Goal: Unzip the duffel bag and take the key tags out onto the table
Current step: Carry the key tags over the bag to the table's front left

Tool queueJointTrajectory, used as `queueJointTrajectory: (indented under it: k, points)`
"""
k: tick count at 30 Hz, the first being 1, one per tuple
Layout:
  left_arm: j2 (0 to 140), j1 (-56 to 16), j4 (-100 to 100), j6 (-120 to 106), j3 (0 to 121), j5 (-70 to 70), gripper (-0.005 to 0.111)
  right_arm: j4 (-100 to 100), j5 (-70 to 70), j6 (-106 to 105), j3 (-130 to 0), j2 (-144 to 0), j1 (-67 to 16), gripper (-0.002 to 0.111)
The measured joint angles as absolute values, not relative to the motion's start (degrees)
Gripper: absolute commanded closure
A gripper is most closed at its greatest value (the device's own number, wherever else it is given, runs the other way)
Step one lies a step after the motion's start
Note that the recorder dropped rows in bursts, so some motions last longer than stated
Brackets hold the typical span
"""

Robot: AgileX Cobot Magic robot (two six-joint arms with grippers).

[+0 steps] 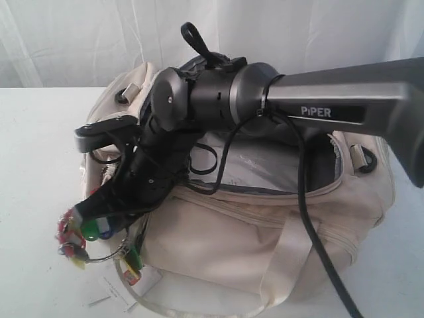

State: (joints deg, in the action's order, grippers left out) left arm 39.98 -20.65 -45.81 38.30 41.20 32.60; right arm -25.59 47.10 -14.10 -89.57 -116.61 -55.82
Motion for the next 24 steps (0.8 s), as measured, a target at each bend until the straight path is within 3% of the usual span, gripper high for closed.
queueJointTrajectory:
  k: [8, 24]
  points:
    - [40.0, -20.7, -45.1, 38.3, 41.2, 31.7, 0.107, -25.3, 43.8, -14.3, -89.6, -116.6, -62.1, 0.108]
    - [40.0, -20.7, -44.4, 38.3, 41.2, 31.4, 0.107, -25.4, 38.2, -14.4, -89.6, -122.6, -62.7, 0.106]
